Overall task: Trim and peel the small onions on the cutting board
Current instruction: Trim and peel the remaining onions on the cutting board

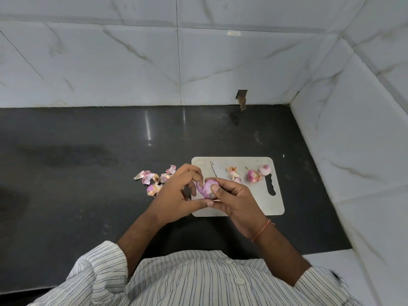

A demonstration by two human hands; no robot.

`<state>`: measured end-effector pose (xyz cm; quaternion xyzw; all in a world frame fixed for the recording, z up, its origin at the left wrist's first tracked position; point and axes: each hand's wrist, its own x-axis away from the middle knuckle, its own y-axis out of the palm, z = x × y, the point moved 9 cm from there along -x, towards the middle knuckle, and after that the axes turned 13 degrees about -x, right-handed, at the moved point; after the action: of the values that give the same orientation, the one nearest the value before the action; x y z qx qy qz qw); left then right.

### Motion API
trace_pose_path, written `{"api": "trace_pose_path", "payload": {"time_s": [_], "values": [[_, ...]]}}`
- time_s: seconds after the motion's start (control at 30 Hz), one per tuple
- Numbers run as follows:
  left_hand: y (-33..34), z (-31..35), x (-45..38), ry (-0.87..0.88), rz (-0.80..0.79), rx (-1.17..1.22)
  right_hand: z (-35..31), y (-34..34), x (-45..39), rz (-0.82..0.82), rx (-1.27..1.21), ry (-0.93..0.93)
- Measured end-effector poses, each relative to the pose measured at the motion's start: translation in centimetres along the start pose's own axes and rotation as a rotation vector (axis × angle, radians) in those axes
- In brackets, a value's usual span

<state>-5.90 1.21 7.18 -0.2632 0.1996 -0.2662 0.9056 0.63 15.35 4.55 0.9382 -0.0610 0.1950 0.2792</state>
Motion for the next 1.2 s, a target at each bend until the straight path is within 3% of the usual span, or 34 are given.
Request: {"api": "trace_pose_path", "payload": {"time_s": [0.57, 0.83, 1.2], "values": [[-2.1, 0.4, -0.9, 0.058, 0.032, 0.053, 2.2, 1.0, 0.5, 0.075, -0.479, 0.182], [-1.4, -0.8, 0.2, -0.155, -0.011, 0.406, 1.3, 0.8, 0.7, -0.071, -0.273, 0.268], [-0.6, -0.9, 0.6, -0.187, -0.026, 0.303, 1.1, 1.5, 0.6, -0.054, -0.289, 0.156]]}}
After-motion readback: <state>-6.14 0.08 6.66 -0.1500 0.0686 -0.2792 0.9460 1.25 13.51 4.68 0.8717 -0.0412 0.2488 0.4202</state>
